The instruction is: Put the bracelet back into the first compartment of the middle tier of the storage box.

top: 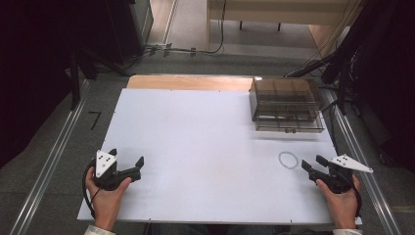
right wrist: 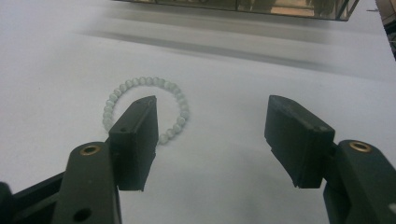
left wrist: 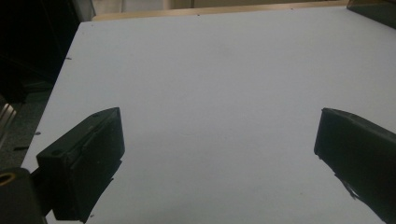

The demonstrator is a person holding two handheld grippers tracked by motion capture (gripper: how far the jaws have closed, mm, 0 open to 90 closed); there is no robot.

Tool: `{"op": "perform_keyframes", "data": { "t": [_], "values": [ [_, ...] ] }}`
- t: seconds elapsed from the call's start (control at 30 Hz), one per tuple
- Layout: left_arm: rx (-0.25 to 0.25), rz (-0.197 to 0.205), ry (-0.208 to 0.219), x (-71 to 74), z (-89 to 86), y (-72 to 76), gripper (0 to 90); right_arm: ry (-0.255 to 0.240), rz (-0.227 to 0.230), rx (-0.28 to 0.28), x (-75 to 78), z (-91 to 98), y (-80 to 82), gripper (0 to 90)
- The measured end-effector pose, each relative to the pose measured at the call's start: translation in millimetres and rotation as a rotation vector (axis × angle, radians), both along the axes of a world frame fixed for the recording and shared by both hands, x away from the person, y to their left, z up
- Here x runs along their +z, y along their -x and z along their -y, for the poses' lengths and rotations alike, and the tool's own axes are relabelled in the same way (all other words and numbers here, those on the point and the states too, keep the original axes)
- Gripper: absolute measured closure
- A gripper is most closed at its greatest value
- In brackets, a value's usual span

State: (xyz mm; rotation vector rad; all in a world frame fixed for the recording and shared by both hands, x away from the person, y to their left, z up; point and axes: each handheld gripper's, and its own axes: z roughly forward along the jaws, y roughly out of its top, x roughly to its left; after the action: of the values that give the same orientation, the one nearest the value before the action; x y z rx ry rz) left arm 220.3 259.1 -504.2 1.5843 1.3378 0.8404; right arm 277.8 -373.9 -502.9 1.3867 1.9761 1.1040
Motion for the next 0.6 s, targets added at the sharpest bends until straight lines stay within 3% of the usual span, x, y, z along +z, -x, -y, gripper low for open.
{"op": "perform_keyframes", "data": {
  "t": [0.6],
  "values": [
    [-0.001, 0.007, -0.001, 0.5, 1.0, 0.7, 1.8, 0.001, 0.001, -0.006, 0.4, -0.2, 0.7, 33.6]
  ]
}}
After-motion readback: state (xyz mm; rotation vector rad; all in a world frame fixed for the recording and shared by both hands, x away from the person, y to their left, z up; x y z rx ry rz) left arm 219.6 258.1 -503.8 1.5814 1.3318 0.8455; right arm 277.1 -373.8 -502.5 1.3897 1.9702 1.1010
